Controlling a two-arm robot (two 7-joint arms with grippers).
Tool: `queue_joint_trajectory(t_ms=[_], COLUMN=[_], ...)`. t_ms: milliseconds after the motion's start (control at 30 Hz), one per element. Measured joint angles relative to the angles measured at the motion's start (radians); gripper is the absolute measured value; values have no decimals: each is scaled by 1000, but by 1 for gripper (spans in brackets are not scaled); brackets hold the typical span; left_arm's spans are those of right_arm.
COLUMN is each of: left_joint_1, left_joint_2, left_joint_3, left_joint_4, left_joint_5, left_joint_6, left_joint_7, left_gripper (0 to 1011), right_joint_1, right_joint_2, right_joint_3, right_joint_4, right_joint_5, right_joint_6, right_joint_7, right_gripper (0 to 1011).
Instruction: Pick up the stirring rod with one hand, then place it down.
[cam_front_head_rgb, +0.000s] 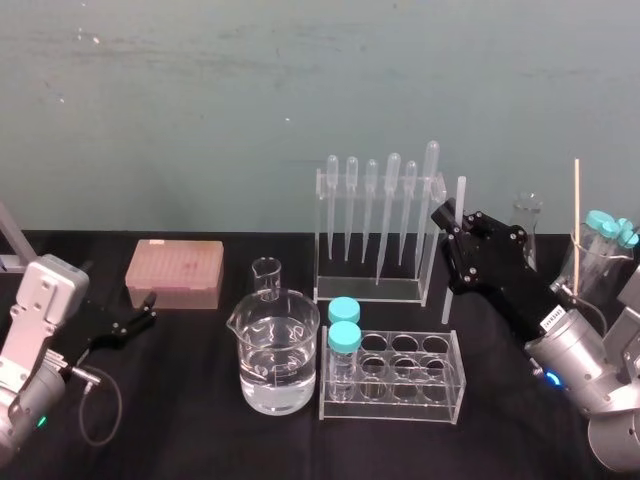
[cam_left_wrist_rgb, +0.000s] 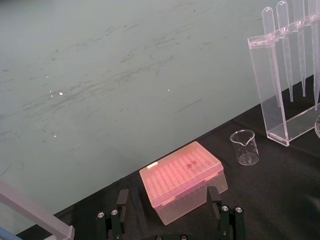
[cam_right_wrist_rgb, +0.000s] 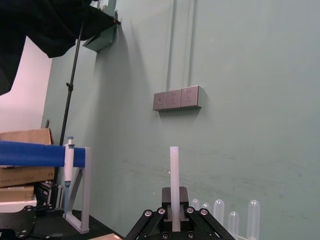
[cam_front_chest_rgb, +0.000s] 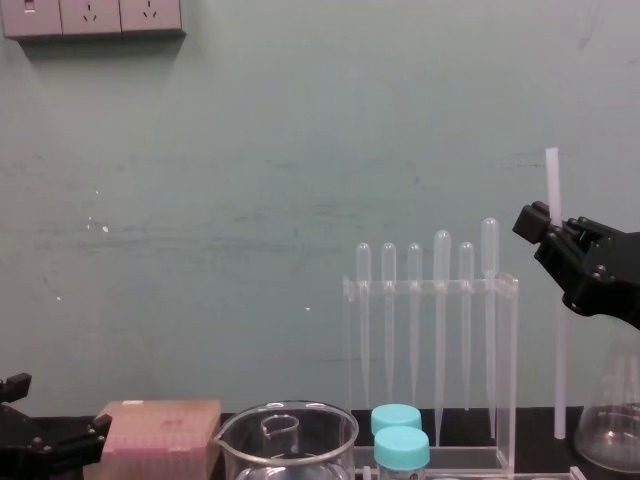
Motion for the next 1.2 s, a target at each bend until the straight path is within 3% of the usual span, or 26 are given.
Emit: queue_joint_trajectory(t_ms=[1200], left_joint_1=[0], left_joint_2=[0], left_joint_3=[0], left_joint_4=[0], left_joint_5=[0], left_joint_6=[0], left_joint_7=[0], left_gripper=[1000], right_joint_1=[1], right_joint_2=[0], right_joint_3=[0], right_joint_4=[0], right_joint_5=[-1], right_joint_6=[0], right_joint_7=[0], right_gripper=[70])
